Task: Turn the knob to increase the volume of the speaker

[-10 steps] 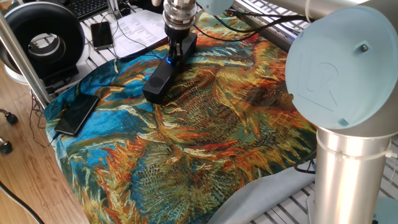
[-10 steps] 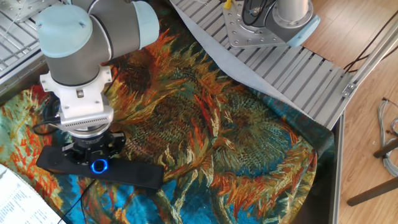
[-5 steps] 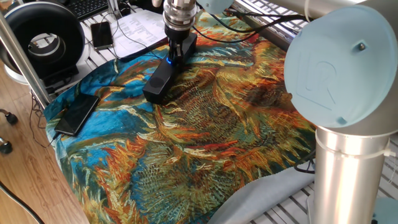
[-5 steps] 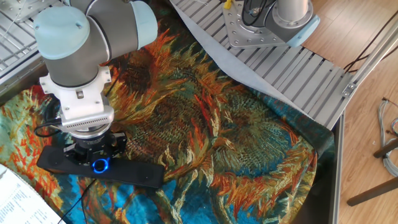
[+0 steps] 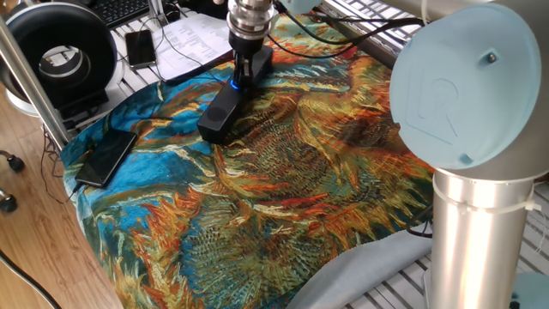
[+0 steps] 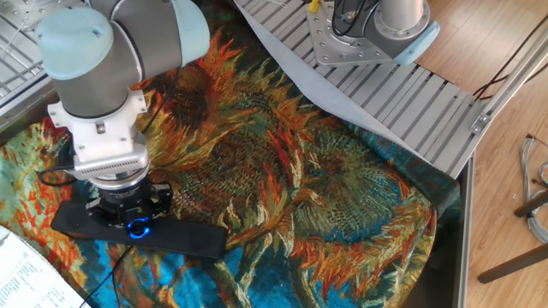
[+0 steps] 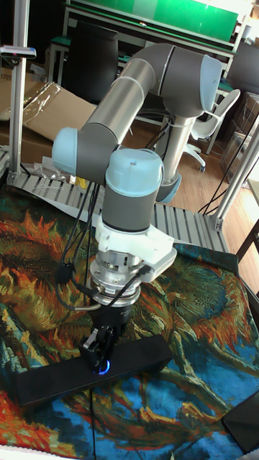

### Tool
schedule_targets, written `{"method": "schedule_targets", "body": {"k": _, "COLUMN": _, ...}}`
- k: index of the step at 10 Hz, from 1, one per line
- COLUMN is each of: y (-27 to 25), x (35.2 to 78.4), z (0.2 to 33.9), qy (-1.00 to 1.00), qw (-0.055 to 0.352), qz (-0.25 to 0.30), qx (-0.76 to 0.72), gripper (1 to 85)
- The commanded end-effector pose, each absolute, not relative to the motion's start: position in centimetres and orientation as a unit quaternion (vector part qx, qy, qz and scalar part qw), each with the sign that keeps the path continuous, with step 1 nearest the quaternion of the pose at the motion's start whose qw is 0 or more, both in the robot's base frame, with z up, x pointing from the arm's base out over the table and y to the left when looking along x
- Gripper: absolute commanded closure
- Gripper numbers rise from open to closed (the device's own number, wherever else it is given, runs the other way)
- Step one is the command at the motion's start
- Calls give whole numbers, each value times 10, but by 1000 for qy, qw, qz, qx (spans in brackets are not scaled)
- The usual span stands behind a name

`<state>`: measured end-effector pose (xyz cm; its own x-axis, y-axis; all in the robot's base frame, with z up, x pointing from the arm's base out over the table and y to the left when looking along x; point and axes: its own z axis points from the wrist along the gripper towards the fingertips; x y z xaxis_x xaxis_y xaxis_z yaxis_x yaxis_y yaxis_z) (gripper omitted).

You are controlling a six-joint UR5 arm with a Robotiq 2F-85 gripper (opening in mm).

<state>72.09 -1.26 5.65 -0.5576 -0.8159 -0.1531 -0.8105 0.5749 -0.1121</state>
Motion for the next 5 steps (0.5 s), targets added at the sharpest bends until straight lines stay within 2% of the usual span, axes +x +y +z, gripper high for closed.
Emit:
{"method": "schedule_targets", "body": {"k": 1, "y": -17, "x": 729, "z": 63, "qy": 907, "qw": 100, "qz": -23, "qx": -408, "gripper": 723}}
{"method": "schedule_targets", "body": {"k": 5, "y": -16, "x": 734, "z": 62, "qy": 921, "qw": 107, "qz": -23, "qx": -374, "gripper": 747}}
